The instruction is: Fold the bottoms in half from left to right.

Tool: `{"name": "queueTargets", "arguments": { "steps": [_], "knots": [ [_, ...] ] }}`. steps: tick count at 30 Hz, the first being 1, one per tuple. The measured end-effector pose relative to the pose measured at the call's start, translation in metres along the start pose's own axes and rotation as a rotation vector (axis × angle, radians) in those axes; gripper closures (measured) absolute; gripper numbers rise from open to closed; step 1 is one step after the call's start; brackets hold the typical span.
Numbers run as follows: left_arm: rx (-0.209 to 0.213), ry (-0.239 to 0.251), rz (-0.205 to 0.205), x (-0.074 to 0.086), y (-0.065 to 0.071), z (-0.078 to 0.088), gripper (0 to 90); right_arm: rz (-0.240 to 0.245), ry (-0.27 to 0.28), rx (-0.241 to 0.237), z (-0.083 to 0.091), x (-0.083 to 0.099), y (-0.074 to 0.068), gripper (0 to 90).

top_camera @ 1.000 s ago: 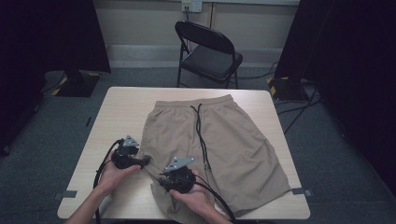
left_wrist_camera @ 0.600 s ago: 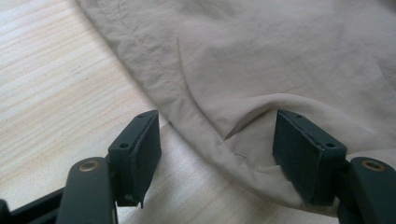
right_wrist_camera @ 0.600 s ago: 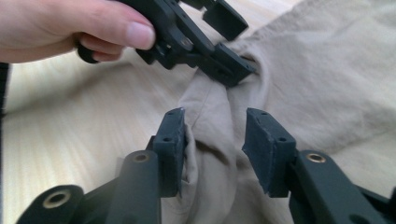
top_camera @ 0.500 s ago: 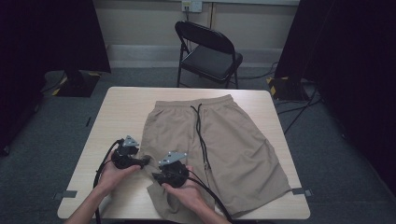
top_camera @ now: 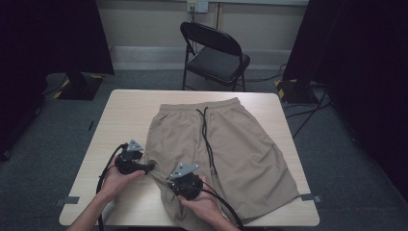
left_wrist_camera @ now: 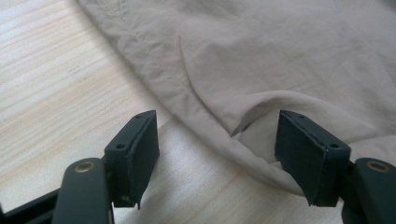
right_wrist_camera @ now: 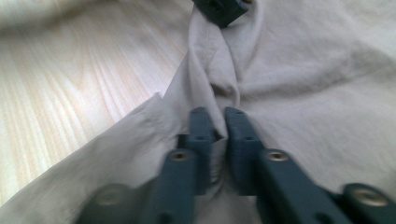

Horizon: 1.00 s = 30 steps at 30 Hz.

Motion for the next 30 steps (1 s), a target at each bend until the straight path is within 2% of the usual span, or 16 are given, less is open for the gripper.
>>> {"name": "queueTargets", "arguments": {
  "steps": [4,7,9,14,17,18,21,22,24,25,26,27,29,30],
  "knots": [
    [0.005,0.003,0.004,0.000,-0.001,0.000,30.1,0.004,-0.008,-0.022,-0.001,0.001,-0.001,89.1],
    [0.037,0.009,0.045,0.000,-0.003,0.003,30.4,0.009,-0.017,-0.047,0.000,0.003,-0.006,89.3],
    [0.059,0.006,0.066,0.002,-0.006,0.005,34.5,0.018,-0.023,-0.068,0.001,0.005,-0.012,89.3],
    [0.047,0.017,0.111,0.005,-0.015,0.008,31.5,0.005,-0.009,-0.114,0.003,0.012,-0.023,89.4],
    [0.036,0.020,0.102,0.000,-0.021,0.009,31.2,0.003,-0.005,-0.136,0.003,0.014,-0.026,89.3],
    [-0.002,0.037,0.102,-0.005,-0.026,0.009,33.6,0.000,-0.007,-0.140,0.003,0.014,-0.026,89.3],
    [-0.018,0.093,0.132,-0.018,-0.034,0.005,35.1,0.001,-0.009,-0.151,0.002,0.013,-0.025,89.3],
    [-0.004,0.070,0.132,-0.020,-0.037,0.002,36.2,0.006,-0.011,-0.149,0.002,0.013,-0.026,89.3],
    [-0.043,0.091,0.132,-0.024,-0.046,-0.001,36.4,0.011,-0.015,-0.149,0.002,0.012,-0.026,89.3],
    [-0.039,0.078,0.146,-0.025,-0.051,-0.003,38.5,0.010,-0.018,-0.152,0.002,0.012,-0.025,89.2],
    [-0.041,0.086,0.169,-0.026,-0.058,-0.005,38.5,0.010,-0.018,-0.152,0.002,0.012,-0.025,89.2],
    [-0.041,0.126,0.198,-0.028,-0.064,-0.005,41.5,0.030,-0.030,-0.142,0.003,0.012,-0.026,89.2],
    [-0.016,0.130,0.233,-0.029,-0.077,-0.005,41.8,0.041,-0.035,-0.137,0.003,0.012,-0.027,89.2],
    [-0.048,0.151,0.236,-0.030,-0.085,-0.008,43.0,0.050,-0.030,-0.134,0.004,0.012,-0.027,89.2]
  ]
}}
Point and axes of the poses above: each handheld gripper's, and its own axes: z roughly backward along the jaws, x roughly out of its underside, y roughly to its right, the point moved 5 cm from there along -z, roughly forward along the jaws, and after that the axes turned 7 degrees about -z, right-handed, at the moved point
